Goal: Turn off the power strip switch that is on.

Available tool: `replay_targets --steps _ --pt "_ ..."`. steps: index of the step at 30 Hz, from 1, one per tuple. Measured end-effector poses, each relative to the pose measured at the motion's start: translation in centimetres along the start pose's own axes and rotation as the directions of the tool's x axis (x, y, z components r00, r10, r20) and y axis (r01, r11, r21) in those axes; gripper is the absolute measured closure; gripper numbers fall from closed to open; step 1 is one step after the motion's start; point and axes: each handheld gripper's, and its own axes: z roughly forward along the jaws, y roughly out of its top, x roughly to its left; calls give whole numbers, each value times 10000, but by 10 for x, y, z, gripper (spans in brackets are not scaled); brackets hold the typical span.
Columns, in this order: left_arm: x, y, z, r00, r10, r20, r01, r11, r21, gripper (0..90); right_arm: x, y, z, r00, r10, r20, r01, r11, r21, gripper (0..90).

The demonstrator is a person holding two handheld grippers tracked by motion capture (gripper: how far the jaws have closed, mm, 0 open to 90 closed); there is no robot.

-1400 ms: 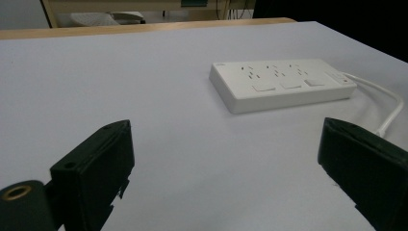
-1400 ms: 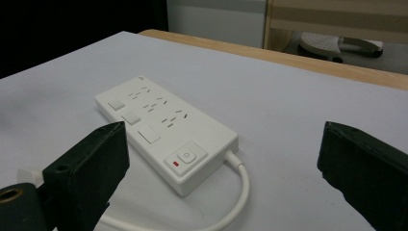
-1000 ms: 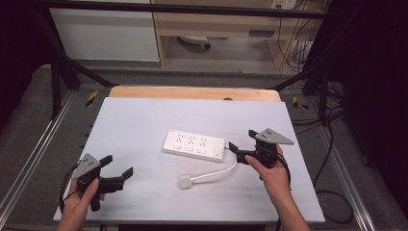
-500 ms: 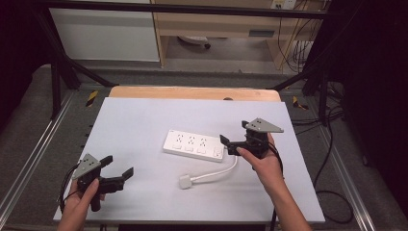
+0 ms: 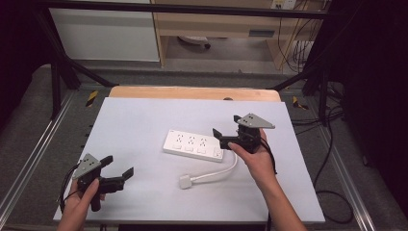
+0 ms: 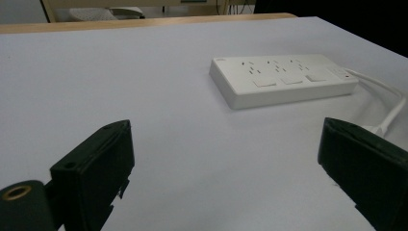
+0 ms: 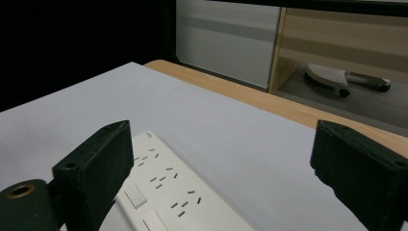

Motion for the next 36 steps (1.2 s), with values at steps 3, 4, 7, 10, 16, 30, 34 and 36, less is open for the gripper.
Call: replay_targets --steps 3,4,7,10,16,30,34,36 --pt "0 0 0 10000 26 -17 -26 10000 4 55 3 1 3 10000 -53 -68 52 10000 -77 146" --pt "0 0 0 10000 21 -21 -20 10000 9 55 4 1 4 9999 -48 -98 48 10000 -58 155" --pt "0 0 0 10000 -2 -18 3 10000 17 55 7 1 8 9998 -128 -162 127 9999 -63 220" --pt "0 0 0 10000 -27 -29 27 10000 21 55 8 1 11 9997 -141 -196 140 9999 -70 306" --pt "0 0 0 10000 -32 -21 32 10000 27 55 12 0 16 9990 -403 -172 404 9992 64 490" --pt "1 0 0 10000 -50 -17 51 10000 21 55 14 -4 27 9937 -947 -598 950 9955 19 873" --pt "0 0 0 10000 -34 -13 34 10000 23 55 14 -5 29 9931 -963 -671 970 9953 75 897" --pt "0 0 0 10000 -31 -5 31 10000 9 55 14 -6 30 9933 -924 -693 932 9956 82 900"
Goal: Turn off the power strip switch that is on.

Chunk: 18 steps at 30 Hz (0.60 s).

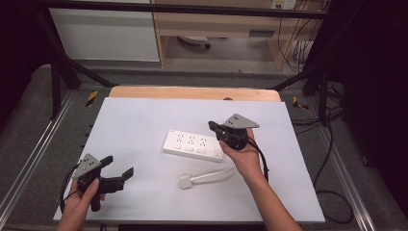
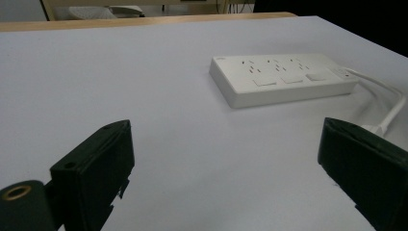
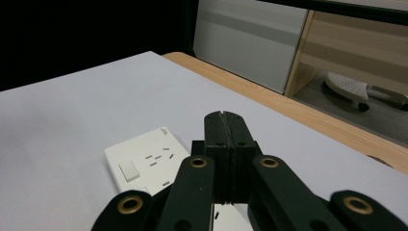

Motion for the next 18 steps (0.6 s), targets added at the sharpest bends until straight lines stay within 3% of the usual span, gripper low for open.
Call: replay_targets --steps 18 --pt "0 0 -1 10000 22 -15 -22 10000 -15 55 5 -11 16 9994 256 -244 -240 9976 643 900"
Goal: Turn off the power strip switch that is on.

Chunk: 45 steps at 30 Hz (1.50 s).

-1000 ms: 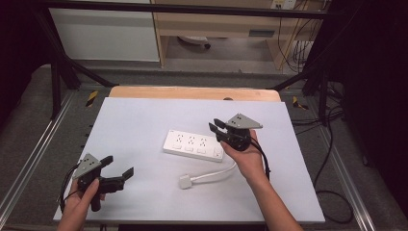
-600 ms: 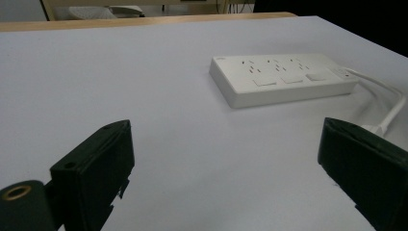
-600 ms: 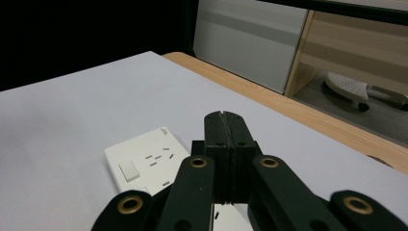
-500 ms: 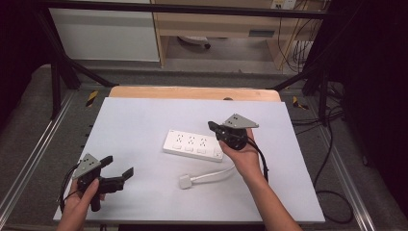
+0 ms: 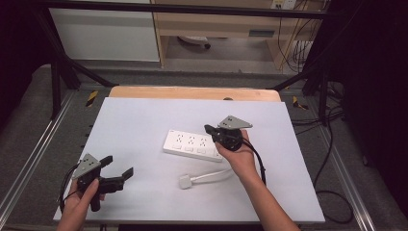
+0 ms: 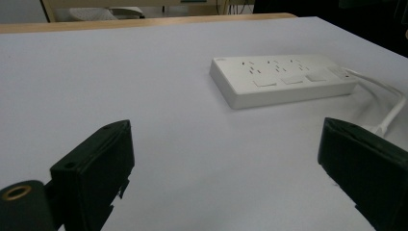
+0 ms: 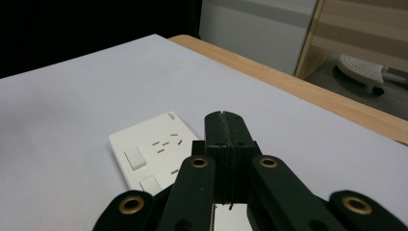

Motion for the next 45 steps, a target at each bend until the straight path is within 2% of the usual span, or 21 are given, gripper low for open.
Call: replay_targets --steps 23,37,45 --pt "0 0 1 10000 22 -15 -22 10000 45 55 -6 -27 4 9990 435 91 -439 9975 551 900" --pt "0 0 0 10000 65 -8 -65 10000 38 55 -4 -34 9 9970 777 36 -776 9911 1077 900" --pt "0 0 0 10000 98 -10 -98 9999 35 55 -3 -37 12 9968 793 28 -791 9895 1211 900"
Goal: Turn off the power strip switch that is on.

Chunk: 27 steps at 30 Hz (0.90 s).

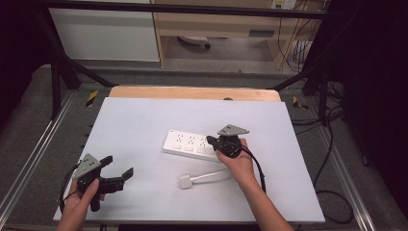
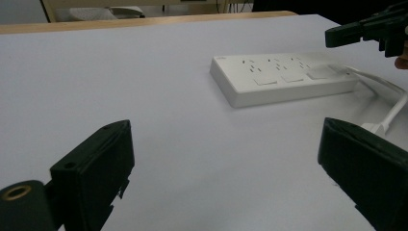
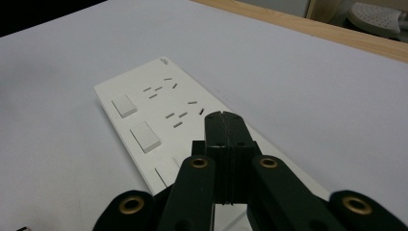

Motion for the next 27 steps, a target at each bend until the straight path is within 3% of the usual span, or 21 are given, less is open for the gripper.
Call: replay_targets --steps 27 --pt "0 0 0 10000 -7 3 7 10000 23 55 14 -6 13 9994 -167 -318 181 9988 449 900"
